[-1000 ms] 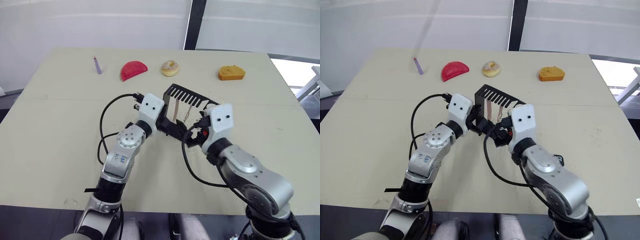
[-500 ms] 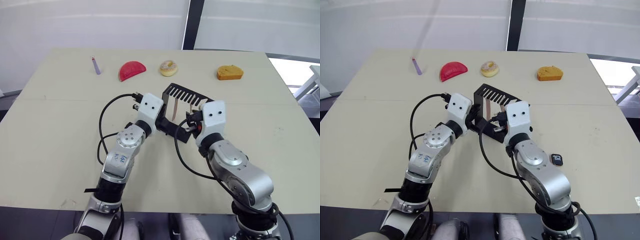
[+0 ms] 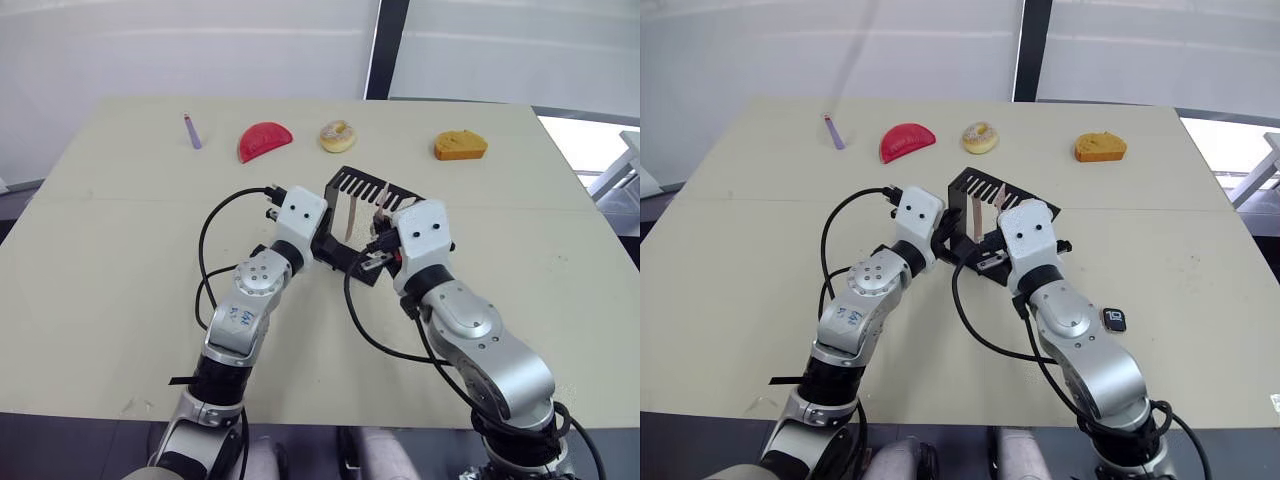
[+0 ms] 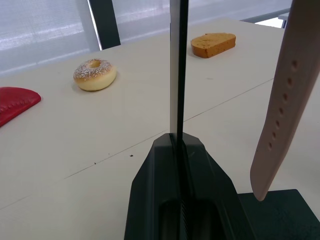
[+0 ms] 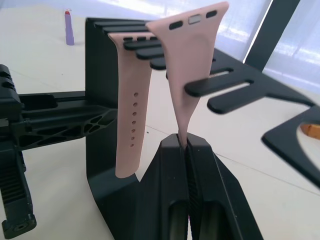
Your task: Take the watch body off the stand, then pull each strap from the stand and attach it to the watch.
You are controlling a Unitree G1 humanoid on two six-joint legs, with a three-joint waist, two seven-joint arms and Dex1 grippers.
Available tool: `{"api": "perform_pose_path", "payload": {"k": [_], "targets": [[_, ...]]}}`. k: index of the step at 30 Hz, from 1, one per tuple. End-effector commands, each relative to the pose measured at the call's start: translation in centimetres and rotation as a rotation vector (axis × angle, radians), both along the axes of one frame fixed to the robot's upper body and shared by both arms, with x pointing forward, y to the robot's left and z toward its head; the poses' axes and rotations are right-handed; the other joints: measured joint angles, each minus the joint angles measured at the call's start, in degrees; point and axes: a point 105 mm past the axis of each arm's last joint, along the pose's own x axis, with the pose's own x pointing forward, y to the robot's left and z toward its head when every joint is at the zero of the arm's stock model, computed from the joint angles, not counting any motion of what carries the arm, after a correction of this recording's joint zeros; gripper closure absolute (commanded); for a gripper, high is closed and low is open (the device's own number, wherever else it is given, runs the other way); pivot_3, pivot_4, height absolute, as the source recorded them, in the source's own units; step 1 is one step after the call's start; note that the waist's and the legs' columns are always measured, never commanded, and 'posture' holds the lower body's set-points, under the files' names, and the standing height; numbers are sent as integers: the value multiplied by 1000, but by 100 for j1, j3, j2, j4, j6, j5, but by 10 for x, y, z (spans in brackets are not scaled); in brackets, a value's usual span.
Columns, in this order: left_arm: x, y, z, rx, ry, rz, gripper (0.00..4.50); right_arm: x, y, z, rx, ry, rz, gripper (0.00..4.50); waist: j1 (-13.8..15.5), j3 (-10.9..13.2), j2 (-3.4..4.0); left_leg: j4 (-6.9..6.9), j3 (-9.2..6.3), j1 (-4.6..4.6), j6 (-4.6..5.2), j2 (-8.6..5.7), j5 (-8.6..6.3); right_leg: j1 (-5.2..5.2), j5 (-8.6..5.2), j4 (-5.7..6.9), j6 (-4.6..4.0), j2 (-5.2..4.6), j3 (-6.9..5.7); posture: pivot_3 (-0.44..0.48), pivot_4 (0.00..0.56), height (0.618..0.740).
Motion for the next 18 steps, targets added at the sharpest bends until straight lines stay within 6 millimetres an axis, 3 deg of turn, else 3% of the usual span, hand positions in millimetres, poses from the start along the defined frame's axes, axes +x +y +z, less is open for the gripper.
{"api": "perform_pose_path", "payload": {"k": [1,17,18], "targets": [[0,-1,9,-1,-32,5,4500,-12,1,13,-9,-62,46,4470,0,0,0,0,0,0,0,0,0,0,0,0,0,0,0,0,150,737],[-2,-3,5,-14,6,-24,4500,-51,-28,-13,-6,133,290,4470,-2,0,-1,-2,-1,3,1,-3,0,2,0,0,0,2,2,0,150,737],[-2,-2,5,-19,7,-24,4196,-51,-29,-14,-4,142,294,4492,0,0,-2,-2,-1,3,1,-4,0,2,0,1,0,1,3,0,150,737]]}}
